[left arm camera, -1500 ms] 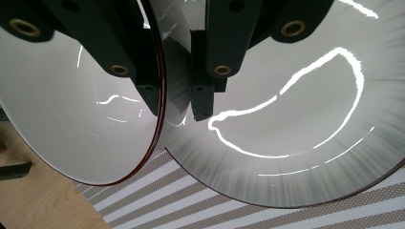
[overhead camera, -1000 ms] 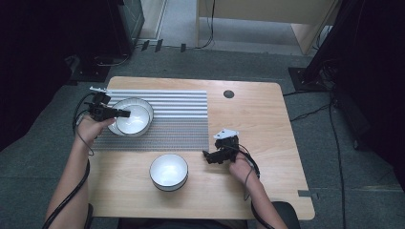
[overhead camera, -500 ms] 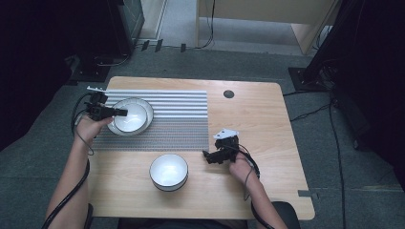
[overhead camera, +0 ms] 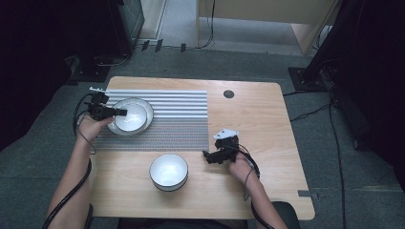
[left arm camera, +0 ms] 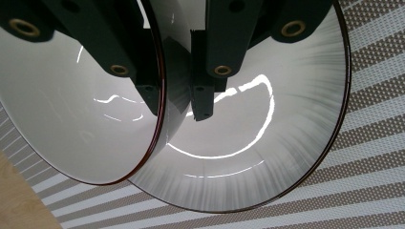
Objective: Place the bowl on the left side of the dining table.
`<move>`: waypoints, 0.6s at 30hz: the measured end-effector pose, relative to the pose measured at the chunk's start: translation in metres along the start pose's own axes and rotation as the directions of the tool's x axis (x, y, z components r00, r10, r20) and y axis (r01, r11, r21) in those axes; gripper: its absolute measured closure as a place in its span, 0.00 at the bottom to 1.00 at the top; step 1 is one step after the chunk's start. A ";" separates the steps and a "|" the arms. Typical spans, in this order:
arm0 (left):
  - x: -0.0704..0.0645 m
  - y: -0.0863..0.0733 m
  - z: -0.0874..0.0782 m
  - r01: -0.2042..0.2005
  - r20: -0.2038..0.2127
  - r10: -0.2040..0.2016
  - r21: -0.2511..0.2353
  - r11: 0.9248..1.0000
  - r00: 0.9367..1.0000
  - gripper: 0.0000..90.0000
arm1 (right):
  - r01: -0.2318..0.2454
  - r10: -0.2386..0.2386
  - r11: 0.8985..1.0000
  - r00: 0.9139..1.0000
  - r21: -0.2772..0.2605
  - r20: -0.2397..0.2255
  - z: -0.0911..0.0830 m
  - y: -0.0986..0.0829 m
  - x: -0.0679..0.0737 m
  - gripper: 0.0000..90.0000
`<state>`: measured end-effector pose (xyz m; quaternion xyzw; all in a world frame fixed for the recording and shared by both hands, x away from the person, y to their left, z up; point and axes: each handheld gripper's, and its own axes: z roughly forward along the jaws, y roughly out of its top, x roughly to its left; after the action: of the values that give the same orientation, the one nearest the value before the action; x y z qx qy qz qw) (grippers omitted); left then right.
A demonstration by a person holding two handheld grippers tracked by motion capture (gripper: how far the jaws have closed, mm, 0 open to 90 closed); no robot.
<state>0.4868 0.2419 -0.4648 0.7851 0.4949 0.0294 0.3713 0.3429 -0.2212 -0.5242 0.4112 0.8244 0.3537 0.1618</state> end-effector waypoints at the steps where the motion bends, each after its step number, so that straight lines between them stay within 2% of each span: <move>1: 0.000 0.000 0.000 0.000 0.000 0.000 0.000 1.000 1.000 0.90 | 0.000 0.000 1.000 1.000 0.000 0.000 0.000 0.000 0.000 0.02; 14: 0.010 0.004 0.001 0.036 -0.013 -0.036 -0.012 0.999 0.999 0.90 | 0.001 -0.001 1.000 1.000 0.000 0.000 0.000 0.000 0.000 0.02; 18: 0.013 0.003 0.002 0.047 -0.005 -0.047 -0.017 0.999 0.999 0.90 | 0.000 0.000 1.000 1.000 0.000 0.000 0.000 0.000 0.000 0.02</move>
<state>0.4962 0.2501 -0.4688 0.7699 0.5141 0.0270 0.3770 0.3429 -0.2213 -0.5242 0.4111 0.8245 0.3535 0.1619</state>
